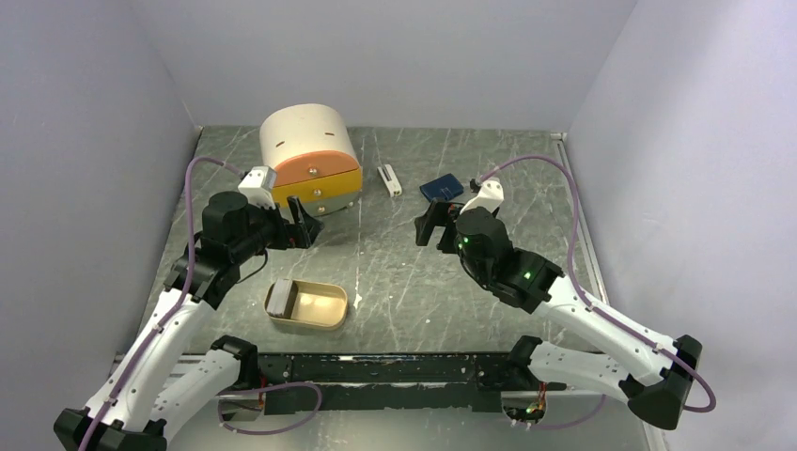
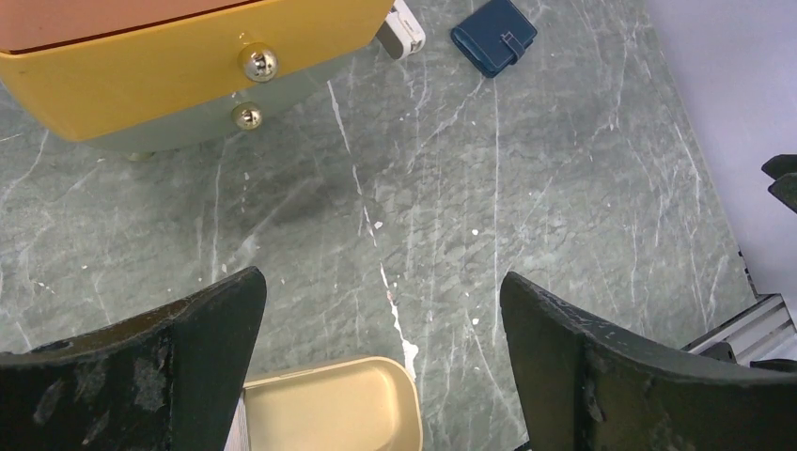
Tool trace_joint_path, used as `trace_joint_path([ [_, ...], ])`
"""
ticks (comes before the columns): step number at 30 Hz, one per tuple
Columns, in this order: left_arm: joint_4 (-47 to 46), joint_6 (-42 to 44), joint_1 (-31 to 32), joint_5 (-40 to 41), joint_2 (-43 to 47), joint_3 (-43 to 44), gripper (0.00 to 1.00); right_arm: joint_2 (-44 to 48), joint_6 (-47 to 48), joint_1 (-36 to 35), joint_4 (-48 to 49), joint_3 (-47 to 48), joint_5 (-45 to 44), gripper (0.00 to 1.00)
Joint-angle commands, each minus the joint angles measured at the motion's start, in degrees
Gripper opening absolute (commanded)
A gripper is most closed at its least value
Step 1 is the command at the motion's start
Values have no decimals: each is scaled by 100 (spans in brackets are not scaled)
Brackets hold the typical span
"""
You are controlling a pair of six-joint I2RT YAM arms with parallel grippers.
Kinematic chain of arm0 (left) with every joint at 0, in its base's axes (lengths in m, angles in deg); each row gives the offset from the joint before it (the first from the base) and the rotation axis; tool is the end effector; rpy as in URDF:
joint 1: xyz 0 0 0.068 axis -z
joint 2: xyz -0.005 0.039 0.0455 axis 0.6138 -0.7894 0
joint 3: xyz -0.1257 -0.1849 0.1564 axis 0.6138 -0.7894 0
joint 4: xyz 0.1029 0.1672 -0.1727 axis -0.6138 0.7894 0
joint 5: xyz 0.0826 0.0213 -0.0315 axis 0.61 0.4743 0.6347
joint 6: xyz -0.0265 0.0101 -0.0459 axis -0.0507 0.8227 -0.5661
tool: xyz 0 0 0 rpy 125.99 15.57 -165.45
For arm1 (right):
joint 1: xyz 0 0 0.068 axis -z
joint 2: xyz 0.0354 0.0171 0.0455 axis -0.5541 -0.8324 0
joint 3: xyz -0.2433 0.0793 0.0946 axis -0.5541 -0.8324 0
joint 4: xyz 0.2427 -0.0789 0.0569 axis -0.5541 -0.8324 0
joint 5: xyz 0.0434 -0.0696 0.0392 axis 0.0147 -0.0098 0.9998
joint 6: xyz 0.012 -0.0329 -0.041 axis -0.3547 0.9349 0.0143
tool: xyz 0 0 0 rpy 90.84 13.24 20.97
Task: Put the credit cards into the card holder
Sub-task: Pick up the card holder from the center of the board.
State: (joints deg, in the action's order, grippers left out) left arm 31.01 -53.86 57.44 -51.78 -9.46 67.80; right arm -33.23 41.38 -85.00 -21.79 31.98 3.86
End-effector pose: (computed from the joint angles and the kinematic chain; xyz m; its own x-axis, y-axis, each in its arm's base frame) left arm 0.1675 -0.0654 0.3254 -0.5217 -0.2159 -0.8254 0.2868 0.8668 -0.4080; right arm 0.1445 0.1506 0.3367 -0.4201 0.2746 -0.8649 -0.1457 0.9203 0.3630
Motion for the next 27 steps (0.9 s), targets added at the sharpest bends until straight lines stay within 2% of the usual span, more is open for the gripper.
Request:
trace_joint_path([
  [1, -116, 19, -63, -96, 93, -25, 99, 25, -56, 53, 177, -59, -49, 100],
  [16, -11, 66, -67, 50, 271, -28, 99, -260, -136, 56, 422, -86, -85, 100],
  [21, 49, 88, -63, 132, 242, -44, 100, -838, -219, 121, 316, 248, -388, 100],
  [24, 117, 88, -65, 129, 232, 0, 100, -1313, -158, 481, 602, 376, -237, 96],
  [27, 61, 88, -66, 78, 337, -54, 100, -1689, -351, 1197, 1165, 280, 652, 88],
])
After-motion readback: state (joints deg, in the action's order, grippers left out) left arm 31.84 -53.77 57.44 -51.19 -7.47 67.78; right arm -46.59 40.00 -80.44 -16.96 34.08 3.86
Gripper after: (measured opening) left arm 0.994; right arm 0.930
